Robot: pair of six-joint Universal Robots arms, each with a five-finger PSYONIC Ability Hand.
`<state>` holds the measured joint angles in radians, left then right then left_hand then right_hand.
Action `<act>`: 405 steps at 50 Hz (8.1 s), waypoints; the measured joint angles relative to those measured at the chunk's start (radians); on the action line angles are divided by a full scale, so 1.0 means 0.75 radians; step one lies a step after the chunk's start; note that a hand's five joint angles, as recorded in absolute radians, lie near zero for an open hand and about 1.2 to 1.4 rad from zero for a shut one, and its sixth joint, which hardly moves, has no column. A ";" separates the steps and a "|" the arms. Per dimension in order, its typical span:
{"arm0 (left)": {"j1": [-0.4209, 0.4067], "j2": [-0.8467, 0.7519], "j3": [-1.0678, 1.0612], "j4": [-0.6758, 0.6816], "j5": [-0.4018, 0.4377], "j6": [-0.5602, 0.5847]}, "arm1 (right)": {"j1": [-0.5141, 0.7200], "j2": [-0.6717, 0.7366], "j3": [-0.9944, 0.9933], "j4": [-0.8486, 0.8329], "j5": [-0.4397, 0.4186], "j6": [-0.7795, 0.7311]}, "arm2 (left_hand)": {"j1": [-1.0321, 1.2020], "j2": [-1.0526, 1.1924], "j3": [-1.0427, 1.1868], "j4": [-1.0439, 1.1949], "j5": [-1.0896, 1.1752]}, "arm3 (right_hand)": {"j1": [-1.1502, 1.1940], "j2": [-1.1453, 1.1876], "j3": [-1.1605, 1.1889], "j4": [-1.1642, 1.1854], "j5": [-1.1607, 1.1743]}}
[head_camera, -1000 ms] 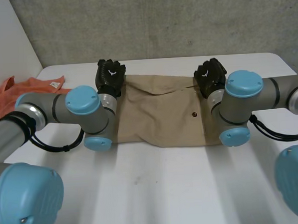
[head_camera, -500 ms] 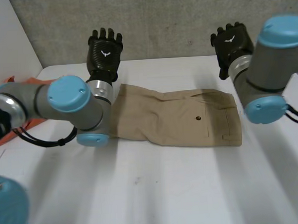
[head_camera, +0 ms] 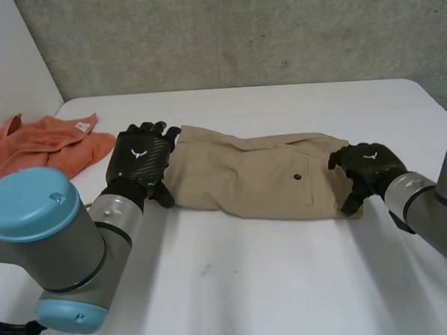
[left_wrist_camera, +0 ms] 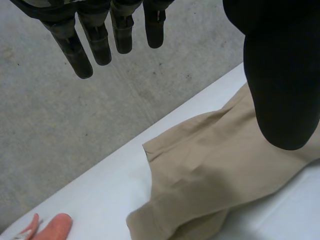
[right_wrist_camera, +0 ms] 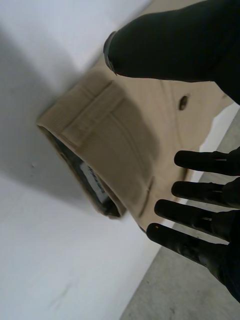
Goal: Fold the laundry.
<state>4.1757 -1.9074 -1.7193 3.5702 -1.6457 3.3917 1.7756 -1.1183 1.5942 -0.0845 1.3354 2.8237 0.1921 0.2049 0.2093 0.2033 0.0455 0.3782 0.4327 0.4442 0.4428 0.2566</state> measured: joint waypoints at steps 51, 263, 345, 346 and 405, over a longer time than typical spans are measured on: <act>0.019 0.067 0.168 -0.060 -0.032 -0.008 | 0.499 0.169 -0.411 0.074 -0.227 -1.045 | 0.000 0.000 0.000 0.000 0.000 | 0.802 0.994 0.994 1.001 0.962; -0.058 -0.020 0.570 -0.763 0.574 -0.176 | -0.463 1.210 -1.951 0.289 0.371 0.413 | 0.000 0.009 0.001 0.002 0.000 | 0.738 0.946 0.988 0.994 0.946; 0.782 -0.670 0.836 -0.093 0.137 0.796 | 0.290 -0.218 0.141 0.149 -0.314 -0.242 | 1.290 1.316 1.303 1.322 1.220 | -0.233 -0.280 -0.305 -0.278 -0.252; 0.782 -0.670 0.836 -0.093 0.137 0.796 | 0.290 -0.218 0.141 0.149 -0.314 -0.242 | 1.290 1.316 1.303 1.322 1.220 | -0.233 -0.280 -0.305 -0.278 -0.252; 0.651 -0.564 0.630 -0.528 0.518 0.612 | 0.110 -0.261 0.151 0.112 -0.270 -0.206 | 0.227 0.201 0.192 0.205 0.185 | -0.232 -0.280 -0.305 -0.278 -0.252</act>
<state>4.6642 -2.3303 -1.2470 3.1745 -1.2572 3.8509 1.8583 -1.3137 1.7075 -0.0005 1.1330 2.6691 0.3622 0.3557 0.3534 0.3567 0.1846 0.2039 0.2231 0.2155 0.2343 0.0674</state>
